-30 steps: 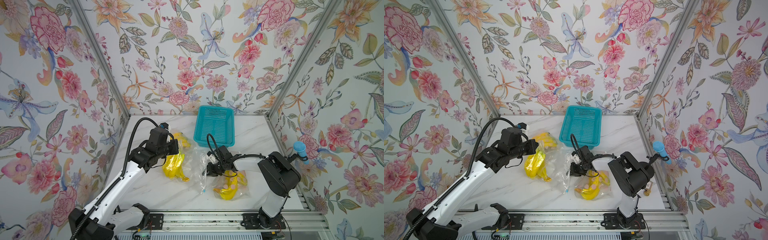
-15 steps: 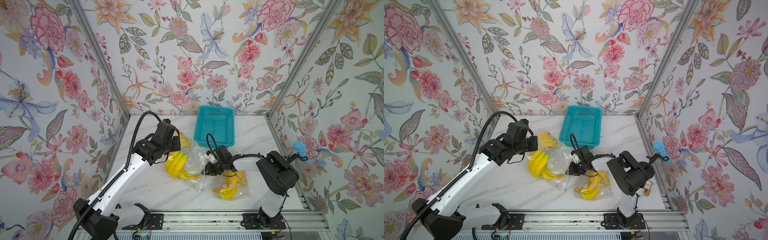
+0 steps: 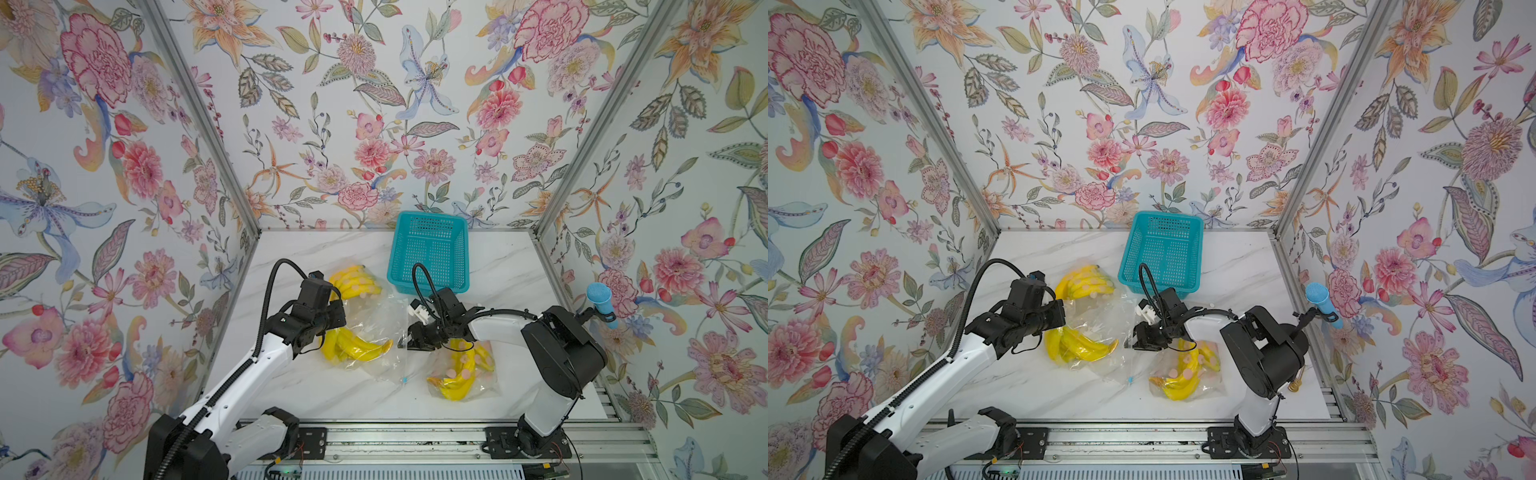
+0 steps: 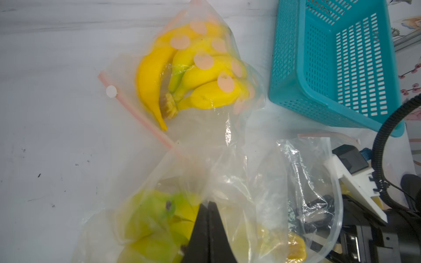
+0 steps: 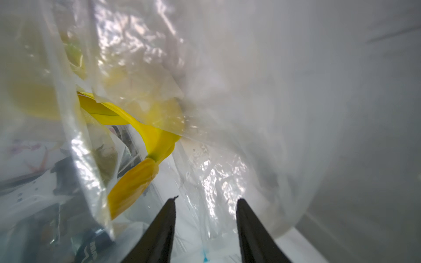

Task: Open the zip-top bag and take out the banana
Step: Pick up the banana from the zipper food storage bag.

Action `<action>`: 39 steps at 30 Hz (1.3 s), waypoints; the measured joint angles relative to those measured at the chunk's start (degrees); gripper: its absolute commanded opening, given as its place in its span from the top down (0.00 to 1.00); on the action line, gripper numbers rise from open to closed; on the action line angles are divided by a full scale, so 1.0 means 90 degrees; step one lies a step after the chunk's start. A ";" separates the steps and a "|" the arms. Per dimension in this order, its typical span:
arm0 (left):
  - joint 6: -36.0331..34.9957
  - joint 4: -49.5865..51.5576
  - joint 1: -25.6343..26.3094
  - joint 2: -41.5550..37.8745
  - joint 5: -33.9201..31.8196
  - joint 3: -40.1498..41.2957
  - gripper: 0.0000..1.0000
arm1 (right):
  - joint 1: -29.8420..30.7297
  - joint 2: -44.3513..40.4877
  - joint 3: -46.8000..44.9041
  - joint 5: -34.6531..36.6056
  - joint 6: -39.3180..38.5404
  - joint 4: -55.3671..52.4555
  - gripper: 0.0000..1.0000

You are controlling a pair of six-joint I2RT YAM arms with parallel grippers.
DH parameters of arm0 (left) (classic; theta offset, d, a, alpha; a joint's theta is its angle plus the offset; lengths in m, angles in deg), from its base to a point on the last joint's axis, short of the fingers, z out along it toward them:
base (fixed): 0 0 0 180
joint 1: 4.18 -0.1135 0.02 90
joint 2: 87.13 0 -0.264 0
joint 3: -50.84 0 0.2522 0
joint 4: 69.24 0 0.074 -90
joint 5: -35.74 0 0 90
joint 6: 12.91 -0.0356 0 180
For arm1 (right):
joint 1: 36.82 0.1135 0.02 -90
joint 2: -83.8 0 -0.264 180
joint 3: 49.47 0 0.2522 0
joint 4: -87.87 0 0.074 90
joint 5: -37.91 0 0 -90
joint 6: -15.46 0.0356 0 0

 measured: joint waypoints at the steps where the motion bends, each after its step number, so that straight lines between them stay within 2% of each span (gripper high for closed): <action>1: 0.0034 -0.0121 -0.0027 -0.0087 0.0041 0.0107 1.00 | 0.0073 0.0000 0.0029 -0.0041 0.0005 -0.0019 0.49; 9: 0.0321 -0.0916 -0.0080 -0.0646 0.0260 0.0797 1.00 | 0.0474 -0.0359 0.0087 -0.0017 0.0384 -0.0294 0.34; 16: 0.0403 -0.1061 -0.0097 -0.0867 0.0393 0.0993 1.00 | 0.0447 -0.1107 0.0087 0.0520 0.0889 -0.0566 0.30; 22: 0.0406 -0.1120 -0.0095 -0.0877 0.0425 0.1025 1.00 | 0.0549 -0.0877 0.0556 0.0670 0.1078 -0.0775 0.31; 33: 0.0406 -0.1248 -0.0107 -0.0877 0.0544 0.1083 1.00 | 0.0767 -0.0070 0.1047 0.0794 0.1117 -0.0882 0.40; 39: 0.0403 -0.1270 -0.0107 -0.0865 0.0563 0.1088 1.00 | 0.0809 0.0039 0.1049 0.0879 0.1175 -0.0947 0.57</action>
